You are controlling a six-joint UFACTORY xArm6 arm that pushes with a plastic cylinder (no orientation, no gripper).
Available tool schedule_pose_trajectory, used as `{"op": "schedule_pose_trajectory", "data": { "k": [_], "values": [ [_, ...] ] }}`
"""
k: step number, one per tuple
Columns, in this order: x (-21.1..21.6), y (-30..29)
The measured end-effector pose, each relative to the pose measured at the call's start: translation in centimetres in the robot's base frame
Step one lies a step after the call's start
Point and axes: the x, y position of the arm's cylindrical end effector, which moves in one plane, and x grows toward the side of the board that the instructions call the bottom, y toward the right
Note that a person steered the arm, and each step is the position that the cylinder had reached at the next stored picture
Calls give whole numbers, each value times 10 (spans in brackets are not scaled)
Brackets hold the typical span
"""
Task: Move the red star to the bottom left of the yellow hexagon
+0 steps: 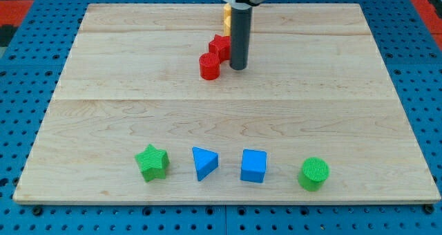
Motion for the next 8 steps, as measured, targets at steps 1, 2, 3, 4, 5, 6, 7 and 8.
{"op": "schedule_pose_trajectory", "data": {
  "k": [1, 2, 3, 4, 5, 6, 7, 8],
  "values": [
    [-7, -60],
    [4, -51],
    [35, -42],
    [25, -18],
    [-11, -18],
    [-32, -32],
    [-22, -53],
    [-23, -38]
  ]
}}
